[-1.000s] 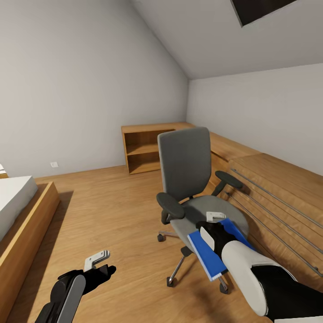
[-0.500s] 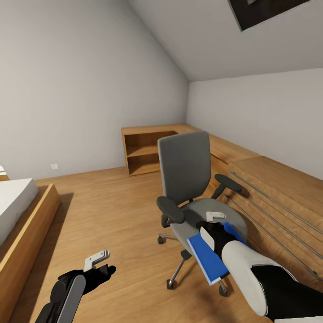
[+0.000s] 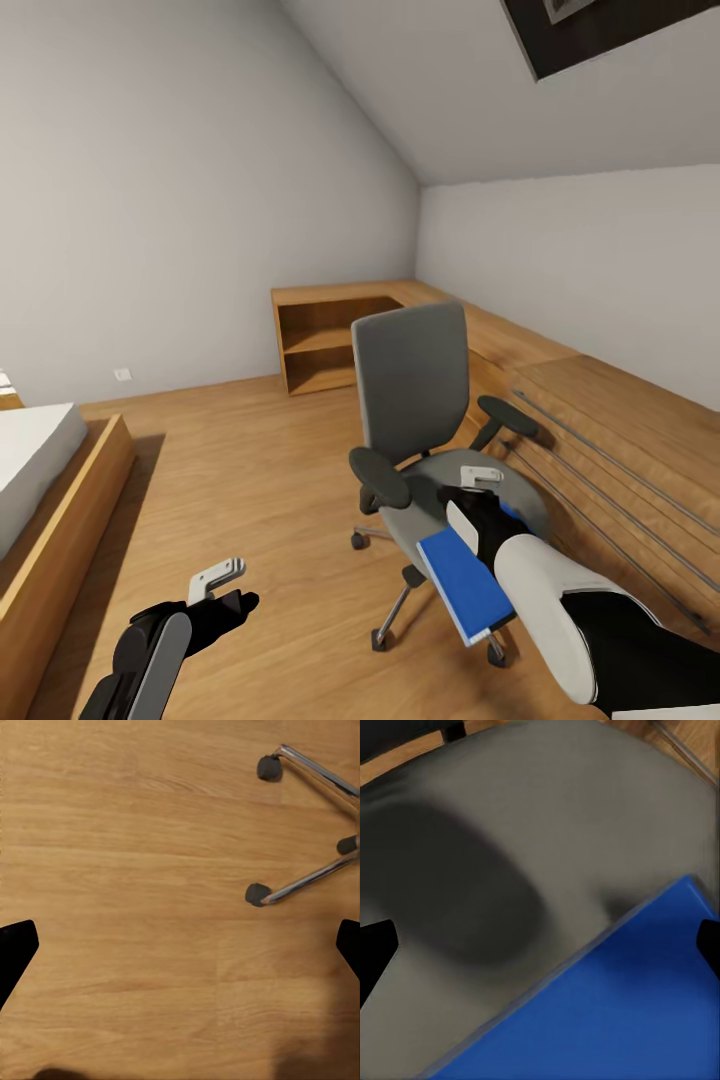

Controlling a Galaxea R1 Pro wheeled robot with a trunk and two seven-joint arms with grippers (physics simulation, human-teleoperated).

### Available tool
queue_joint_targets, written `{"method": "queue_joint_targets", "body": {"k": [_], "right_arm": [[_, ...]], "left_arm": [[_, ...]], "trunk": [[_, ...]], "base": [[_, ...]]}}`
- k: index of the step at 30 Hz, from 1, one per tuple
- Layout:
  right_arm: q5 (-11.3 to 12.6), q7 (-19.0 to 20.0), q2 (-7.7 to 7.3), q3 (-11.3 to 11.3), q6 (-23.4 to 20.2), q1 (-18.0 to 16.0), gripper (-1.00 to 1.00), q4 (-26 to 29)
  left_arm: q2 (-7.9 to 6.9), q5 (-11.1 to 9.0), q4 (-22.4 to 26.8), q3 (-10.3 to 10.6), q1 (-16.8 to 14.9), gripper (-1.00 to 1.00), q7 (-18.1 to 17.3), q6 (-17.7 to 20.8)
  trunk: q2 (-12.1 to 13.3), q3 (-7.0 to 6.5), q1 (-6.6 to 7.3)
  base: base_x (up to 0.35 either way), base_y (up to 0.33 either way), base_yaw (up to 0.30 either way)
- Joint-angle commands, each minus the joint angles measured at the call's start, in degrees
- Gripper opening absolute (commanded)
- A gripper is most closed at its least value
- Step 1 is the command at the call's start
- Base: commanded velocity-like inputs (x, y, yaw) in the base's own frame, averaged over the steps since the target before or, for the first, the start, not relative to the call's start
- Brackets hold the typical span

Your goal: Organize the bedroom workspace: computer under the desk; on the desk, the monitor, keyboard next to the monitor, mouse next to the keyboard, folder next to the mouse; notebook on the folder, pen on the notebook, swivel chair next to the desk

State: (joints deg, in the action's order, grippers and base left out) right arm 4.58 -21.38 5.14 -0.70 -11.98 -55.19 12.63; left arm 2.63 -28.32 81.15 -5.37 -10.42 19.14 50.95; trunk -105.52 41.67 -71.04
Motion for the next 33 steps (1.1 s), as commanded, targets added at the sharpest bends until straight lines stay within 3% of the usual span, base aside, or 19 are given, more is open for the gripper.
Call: {"method": "queue_joint_targets", "body": {"k": [1,8,15,20,24,33], "right_arm": [[0.5,-0.3,-0.02,-0.1,-0.2,0.0,1.0,0.3],[0.7,-0.2,-0.12,0.0,-0.2,0.1,1.0,1.9],[0.9,-0.2,-0.29,0.2,-0.8,2.4,1.0,10.9],[1.0,-0.2,-0.32,0.2,-4.3,7.1,1.0,21.6],[1.7,-0.2,-0.31,0.3,-7.9,13.0,1.0,33.6],[4.2,-0.2,-0.14,0.2,-11.0,26.0,1.0,58.0]], "left_arm": [[0.04,-0.6,0.1,-0.1,0.0,1.0,0.5,0.2],[0.03,-0.6,0.1,-0.1,0.0,1.0,0.5,0.2],[0.07,-0.5,0.1,0.0,0.0,1.0,0.5,0.2],[0.09,-0.4,0.1,0.0,0.0,1.0,0.5,0.2],[0.09,-0.5,0.1,0.0,0.0,1.0,0.5,0.2],[0.04,-0.5,0.1,0.0,0.0,1.0,0.5,0.2]], "trunk": [[0.4,-0.13,0.23],[3.2,-1.38,1.77],[5.2,-2.28,2.87],[5.2,-2.28,2.87],[5.2,-2.28,2.87],[5.2,-2.28,2.87]], "base": [[0.0,0.0,0.0],[0.0,0.0,0.0],[0.0,0.0,0.0],[0.0,0.0,0.0],[0.0,0.0,0.0],[0.0,0.0,0.0]]}}
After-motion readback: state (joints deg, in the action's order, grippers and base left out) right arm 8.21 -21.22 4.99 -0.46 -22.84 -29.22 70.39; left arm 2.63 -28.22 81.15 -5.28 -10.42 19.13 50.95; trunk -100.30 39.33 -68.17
